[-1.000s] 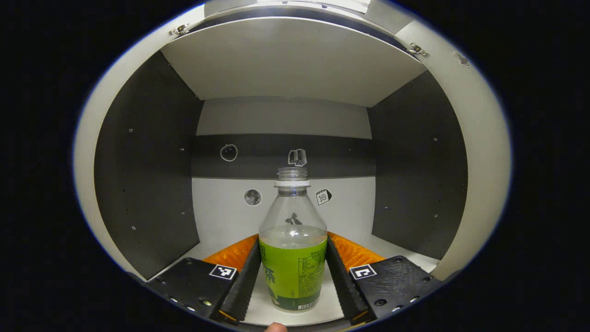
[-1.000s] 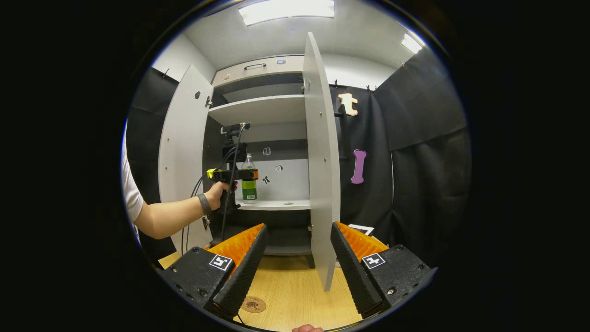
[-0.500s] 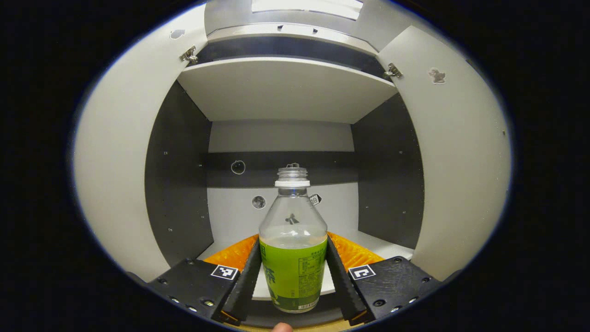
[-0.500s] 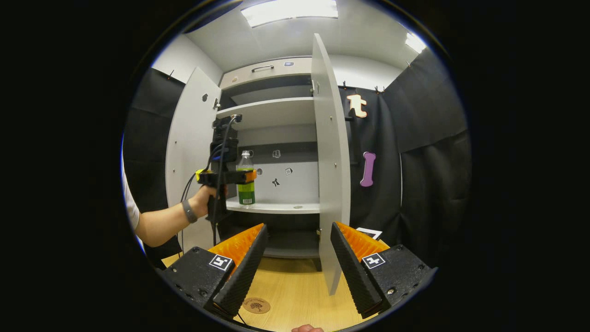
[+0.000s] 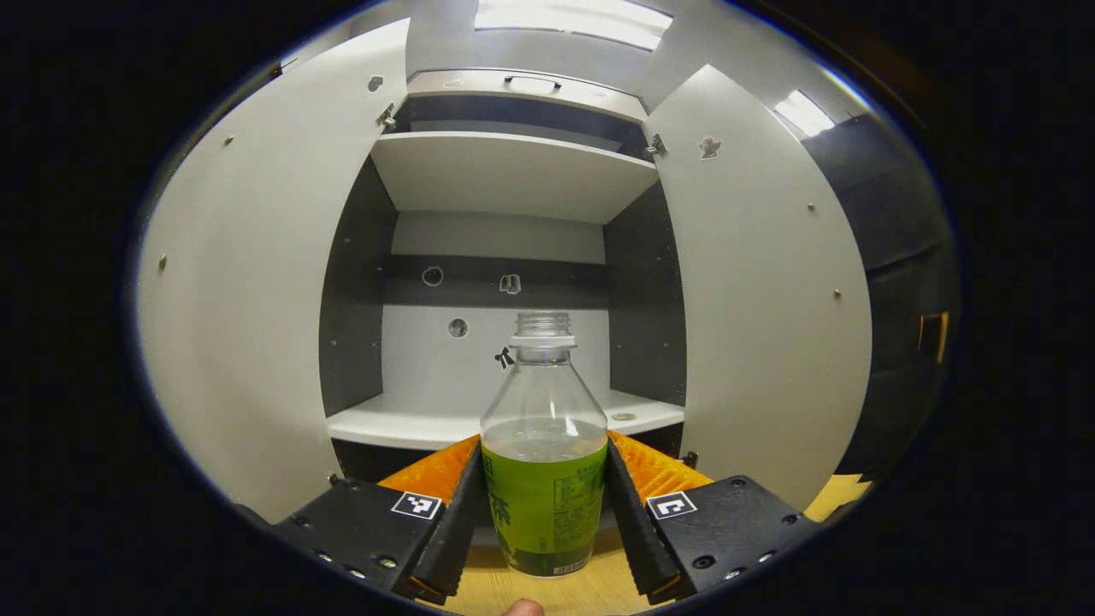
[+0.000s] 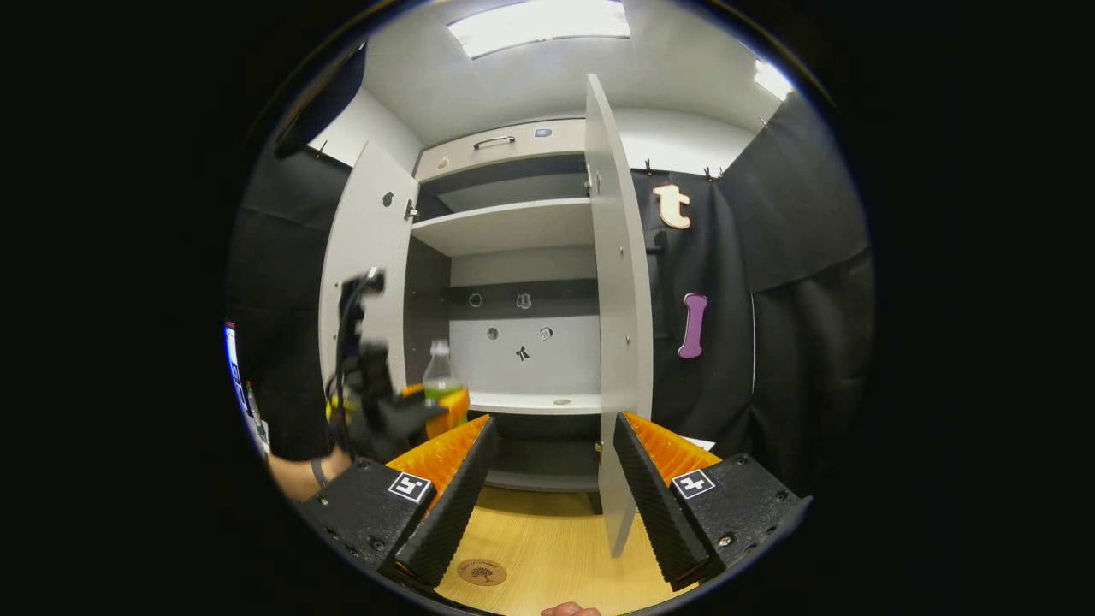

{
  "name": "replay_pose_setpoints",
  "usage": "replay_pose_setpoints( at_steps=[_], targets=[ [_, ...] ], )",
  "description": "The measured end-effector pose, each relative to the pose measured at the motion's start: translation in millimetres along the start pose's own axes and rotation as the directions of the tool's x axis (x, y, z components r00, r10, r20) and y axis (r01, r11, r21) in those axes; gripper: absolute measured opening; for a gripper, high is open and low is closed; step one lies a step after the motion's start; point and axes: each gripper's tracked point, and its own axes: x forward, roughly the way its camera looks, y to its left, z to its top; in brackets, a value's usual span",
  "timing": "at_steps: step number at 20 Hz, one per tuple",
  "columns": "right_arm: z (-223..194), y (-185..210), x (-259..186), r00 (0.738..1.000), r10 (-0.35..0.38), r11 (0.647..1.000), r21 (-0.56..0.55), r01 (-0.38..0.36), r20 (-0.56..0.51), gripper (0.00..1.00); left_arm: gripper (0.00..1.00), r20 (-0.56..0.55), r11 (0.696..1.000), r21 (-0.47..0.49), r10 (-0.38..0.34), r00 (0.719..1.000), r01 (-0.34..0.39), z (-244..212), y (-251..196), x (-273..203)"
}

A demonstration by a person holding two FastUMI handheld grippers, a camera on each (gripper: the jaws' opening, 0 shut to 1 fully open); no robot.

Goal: Grasp the bottle in the cabinet with the left hand and place it on the coaster, then close the right door with the right hand and the left door with the left hand.

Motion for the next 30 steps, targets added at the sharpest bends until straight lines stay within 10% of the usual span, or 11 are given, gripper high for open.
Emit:
replay_pose_setpoints(
  at_steps=[12, 30],
  targets=[
    [30, -4, 9, 0.999, -0.008, 0.999, -0.043, 0.01, 0.033, 0.84, 0.72, -0.119, 0.994, -0.078, 0.068, 0.991, -0.078, -154, -48, -68],
    [5, 1, 18, 0.998, -0.001, 0.998, -0.059, -0.002, -0.057, 0.84, 0.73, -0.139, 0.995, 0.012, 0.1, 0.985, -0.099, -192, -51, -89]
  ],
)
